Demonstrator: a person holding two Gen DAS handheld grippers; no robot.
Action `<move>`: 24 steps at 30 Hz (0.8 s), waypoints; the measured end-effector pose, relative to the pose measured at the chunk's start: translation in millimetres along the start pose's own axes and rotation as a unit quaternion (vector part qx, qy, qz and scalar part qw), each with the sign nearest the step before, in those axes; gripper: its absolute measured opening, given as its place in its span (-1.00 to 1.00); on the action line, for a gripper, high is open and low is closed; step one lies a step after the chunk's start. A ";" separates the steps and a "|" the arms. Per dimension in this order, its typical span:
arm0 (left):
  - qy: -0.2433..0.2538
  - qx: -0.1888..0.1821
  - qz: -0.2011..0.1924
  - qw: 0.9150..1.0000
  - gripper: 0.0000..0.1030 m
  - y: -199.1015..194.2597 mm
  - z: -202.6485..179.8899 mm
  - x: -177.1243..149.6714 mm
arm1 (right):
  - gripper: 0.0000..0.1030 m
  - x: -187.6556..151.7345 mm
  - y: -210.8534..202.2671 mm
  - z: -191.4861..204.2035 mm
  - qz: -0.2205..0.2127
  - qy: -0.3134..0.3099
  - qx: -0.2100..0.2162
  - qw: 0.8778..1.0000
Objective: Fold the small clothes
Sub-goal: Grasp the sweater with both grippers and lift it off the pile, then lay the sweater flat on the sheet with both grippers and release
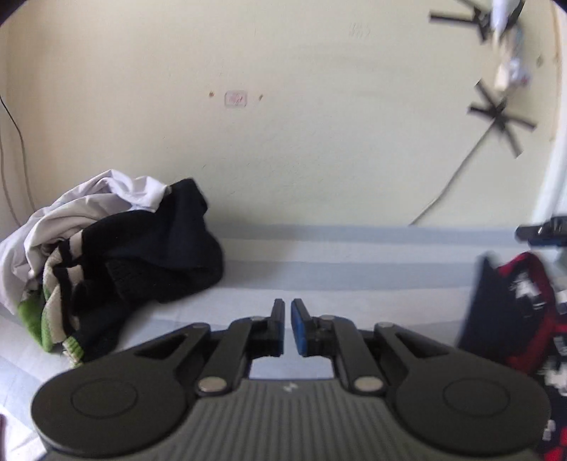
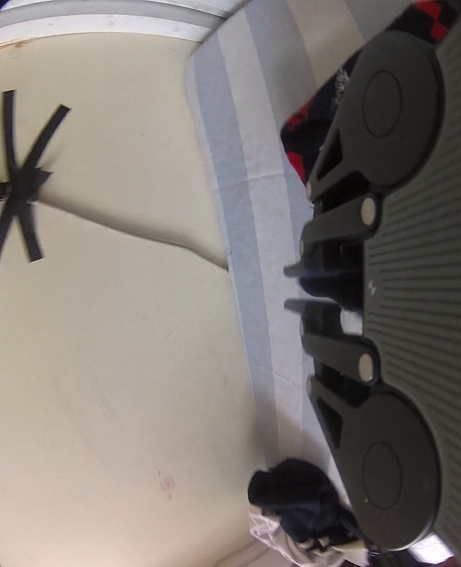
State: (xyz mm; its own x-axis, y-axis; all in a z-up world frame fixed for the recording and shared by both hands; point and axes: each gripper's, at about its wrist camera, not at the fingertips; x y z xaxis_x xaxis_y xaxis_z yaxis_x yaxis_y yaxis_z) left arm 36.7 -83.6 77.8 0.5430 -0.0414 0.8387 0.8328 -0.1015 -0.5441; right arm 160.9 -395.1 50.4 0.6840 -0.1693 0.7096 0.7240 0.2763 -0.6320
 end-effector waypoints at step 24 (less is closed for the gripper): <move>0.044 -0.010 0.086 0.995 -0.83 36.7 -14.7 -34.0 | -0.33 -59.5 73.4 100.4 0.142 0.076 0.226 0.961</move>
Point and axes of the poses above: each gripper's, at about its wrist camera, not at the fingertips, and y roughly the way its jaws point, z to its left, x to its top
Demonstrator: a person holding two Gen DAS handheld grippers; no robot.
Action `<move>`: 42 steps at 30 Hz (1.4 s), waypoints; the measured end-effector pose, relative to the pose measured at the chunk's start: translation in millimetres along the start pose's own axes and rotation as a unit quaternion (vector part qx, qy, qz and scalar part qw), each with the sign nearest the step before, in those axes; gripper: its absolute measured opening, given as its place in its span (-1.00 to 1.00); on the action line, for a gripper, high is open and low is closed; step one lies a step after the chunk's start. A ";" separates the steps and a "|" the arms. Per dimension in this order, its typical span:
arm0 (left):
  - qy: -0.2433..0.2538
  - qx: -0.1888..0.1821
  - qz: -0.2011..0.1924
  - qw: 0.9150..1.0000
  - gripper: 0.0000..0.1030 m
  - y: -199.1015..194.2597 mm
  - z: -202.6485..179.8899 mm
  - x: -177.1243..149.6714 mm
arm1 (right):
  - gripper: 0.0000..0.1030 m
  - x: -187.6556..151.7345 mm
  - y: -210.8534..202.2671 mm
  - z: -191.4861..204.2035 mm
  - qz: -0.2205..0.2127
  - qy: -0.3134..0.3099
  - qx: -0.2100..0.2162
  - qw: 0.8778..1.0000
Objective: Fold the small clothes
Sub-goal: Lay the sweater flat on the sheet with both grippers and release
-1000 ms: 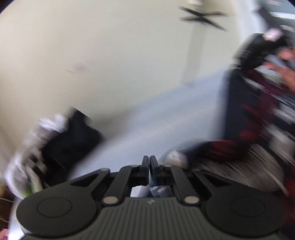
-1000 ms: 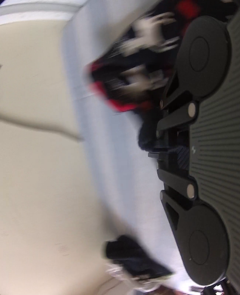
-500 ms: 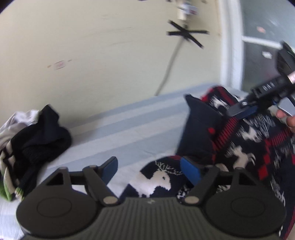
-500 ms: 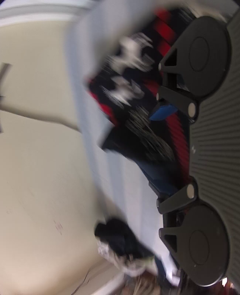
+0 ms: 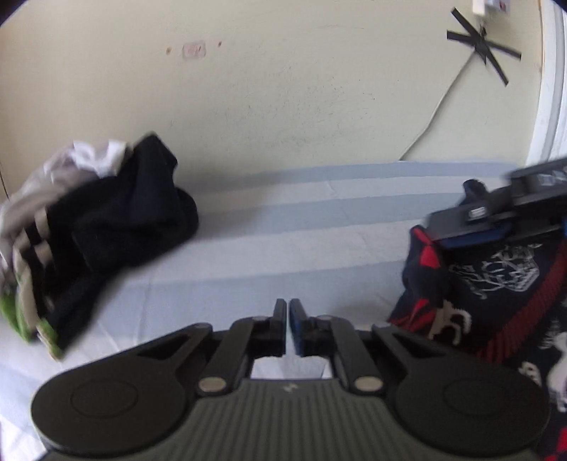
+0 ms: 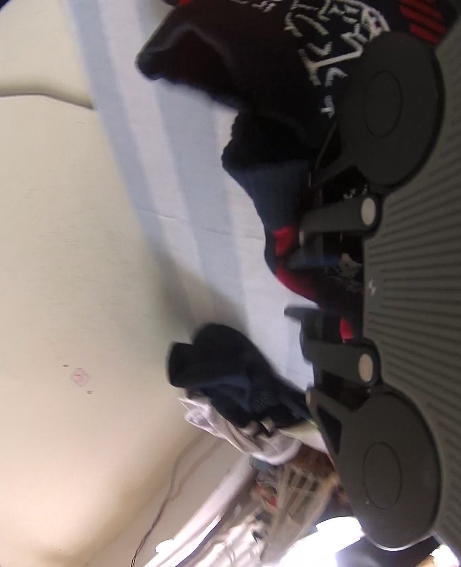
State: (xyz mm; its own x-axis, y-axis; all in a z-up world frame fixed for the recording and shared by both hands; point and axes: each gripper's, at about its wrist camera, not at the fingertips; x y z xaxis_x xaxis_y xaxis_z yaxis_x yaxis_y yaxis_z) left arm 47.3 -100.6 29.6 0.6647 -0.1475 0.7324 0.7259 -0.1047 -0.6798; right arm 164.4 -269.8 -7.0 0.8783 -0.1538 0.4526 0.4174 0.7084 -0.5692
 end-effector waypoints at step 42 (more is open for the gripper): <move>-0.011 -0.060 -0.003 0.998 -0.83 47.4 -21.1 94.2 | -0.44 146.0 -113.2 -54.5 -0.191 -0.108 -0.302 0.928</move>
Point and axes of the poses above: each gripper's, at about its wrist camera, not at the fingertips, and y roughly the way its jaws point, z to its left, x to its top
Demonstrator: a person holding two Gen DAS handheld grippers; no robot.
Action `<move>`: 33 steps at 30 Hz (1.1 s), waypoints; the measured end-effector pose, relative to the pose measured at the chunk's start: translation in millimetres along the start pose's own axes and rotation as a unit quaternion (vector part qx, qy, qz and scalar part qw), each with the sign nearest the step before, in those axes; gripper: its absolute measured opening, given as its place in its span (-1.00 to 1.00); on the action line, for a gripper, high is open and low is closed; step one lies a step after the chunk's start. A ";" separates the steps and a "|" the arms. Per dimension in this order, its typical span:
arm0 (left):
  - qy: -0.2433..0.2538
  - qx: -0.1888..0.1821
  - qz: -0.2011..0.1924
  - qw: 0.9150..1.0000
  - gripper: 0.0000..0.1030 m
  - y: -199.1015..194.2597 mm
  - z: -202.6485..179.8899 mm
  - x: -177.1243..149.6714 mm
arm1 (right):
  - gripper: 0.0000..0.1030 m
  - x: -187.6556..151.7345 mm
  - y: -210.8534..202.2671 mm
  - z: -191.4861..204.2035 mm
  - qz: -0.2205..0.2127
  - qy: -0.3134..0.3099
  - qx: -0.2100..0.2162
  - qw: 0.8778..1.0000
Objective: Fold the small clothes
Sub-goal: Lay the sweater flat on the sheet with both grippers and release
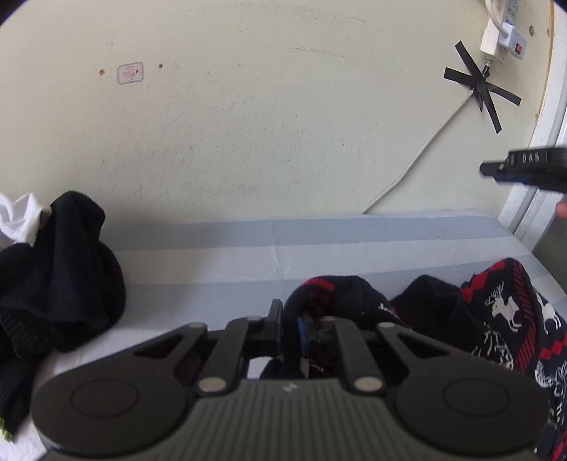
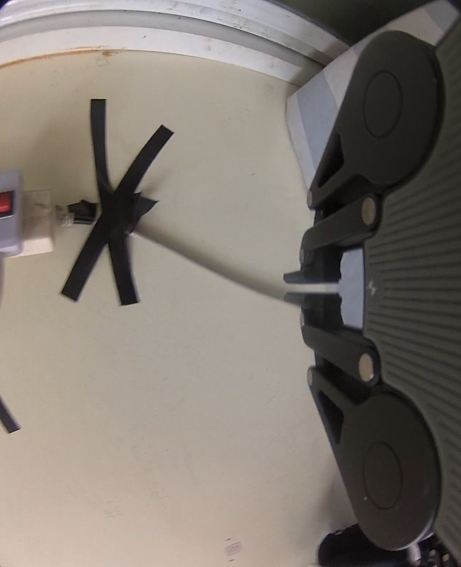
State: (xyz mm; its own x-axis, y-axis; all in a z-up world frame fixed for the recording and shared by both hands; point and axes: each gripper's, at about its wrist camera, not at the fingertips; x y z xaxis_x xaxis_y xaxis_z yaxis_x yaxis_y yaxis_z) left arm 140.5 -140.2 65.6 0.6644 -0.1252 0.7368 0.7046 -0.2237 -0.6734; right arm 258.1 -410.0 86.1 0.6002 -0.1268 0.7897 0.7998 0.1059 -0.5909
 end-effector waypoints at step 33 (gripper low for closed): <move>-0.002 -0.039 0.042 0.998 -0.49 -43.4 -15.9 -78.6 | 0.15 -104.8 -83.9 -119.0 0.020 0.059 -0.027 0.998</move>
Point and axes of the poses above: each gripper's, at about its wrist camera, not at the fingertips, and y roughly the way its jaws point, z to its left, x to its top
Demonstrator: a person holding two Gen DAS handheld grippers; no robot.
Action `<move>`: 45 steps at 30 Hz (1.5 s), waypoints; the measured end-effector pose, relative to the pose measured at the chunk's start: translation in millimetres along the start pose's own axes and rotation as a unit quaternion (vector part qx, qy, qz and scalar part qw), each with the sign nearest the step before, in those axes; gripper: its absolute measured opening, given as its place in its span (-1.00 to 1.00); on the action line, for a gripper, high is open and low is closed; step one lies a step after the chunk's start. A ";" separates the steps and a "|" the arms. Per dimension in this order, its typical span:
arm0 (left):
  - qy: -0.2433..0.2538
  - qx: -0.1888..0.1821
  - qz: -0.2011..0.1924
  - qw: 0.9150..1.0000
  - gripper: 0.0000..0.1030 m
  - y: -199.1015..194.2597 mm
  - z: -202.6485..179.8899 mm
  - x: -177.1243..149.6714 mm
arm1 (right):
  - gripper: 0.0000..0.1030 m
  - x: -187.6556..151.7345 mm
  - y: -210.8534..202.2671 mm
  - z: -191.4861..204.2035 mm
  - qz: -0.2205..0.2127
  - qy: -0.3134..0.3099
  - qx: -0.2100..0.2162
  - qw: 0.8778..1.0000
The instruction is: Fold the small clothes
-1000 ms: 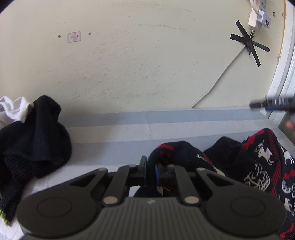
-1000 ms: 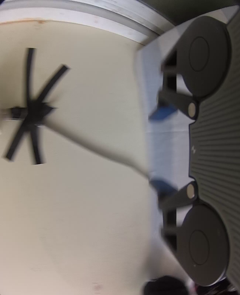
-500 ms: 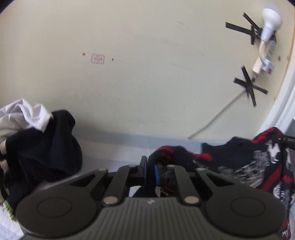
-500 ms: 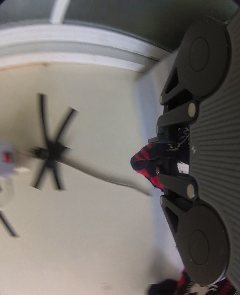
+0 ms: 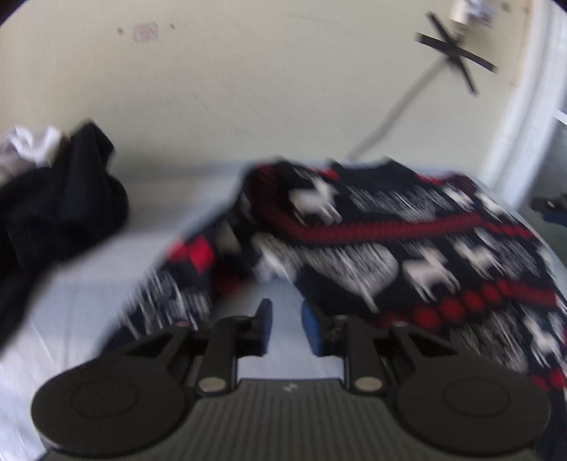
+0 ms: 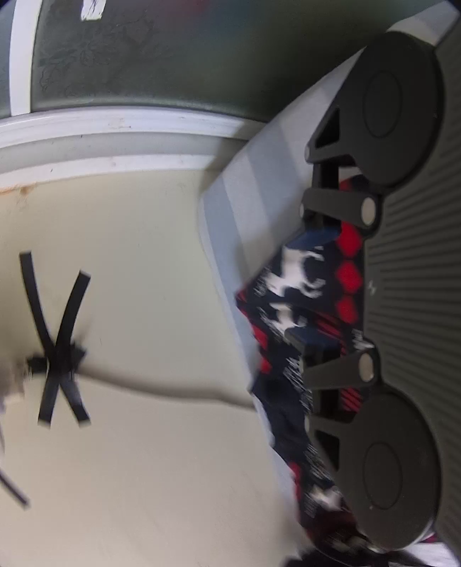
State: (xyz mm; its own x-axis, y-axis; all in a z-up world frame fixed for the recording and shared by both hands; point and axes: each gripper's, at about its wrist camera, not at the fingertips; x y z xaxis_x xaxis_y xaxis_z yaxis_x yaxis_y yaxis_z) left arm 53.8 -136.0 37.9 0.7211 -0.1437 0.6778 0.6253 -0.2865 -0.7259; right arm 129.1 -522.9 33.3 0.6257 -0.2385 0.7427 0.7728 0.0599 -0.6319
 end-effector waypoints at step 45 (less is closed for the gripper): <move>-0.099 -0.194 0.054 0.974 -0.88 -83.8 21.5 -111.6 | -0.61 -65.7 -182.8 -49.4 -0.071 -0.078 -0.193 0.976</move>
State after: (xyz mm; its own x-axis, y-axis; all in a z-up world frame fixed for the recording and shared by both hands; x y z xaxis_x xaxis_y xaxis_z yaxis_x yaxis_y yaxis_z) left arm -72.7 -75.6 20.6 0.8437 -0.0183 0.5365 0.4104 -0.6223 -0.6665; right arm -58.5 -566.1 89.1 0.5473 -0.0661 0.8343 0.7740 -0.3391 -0.5346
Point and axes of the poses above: each gripper's, at about its wrist camera, not at the fingertips, and y roughly the way its jaws point, z to its left, x to its top
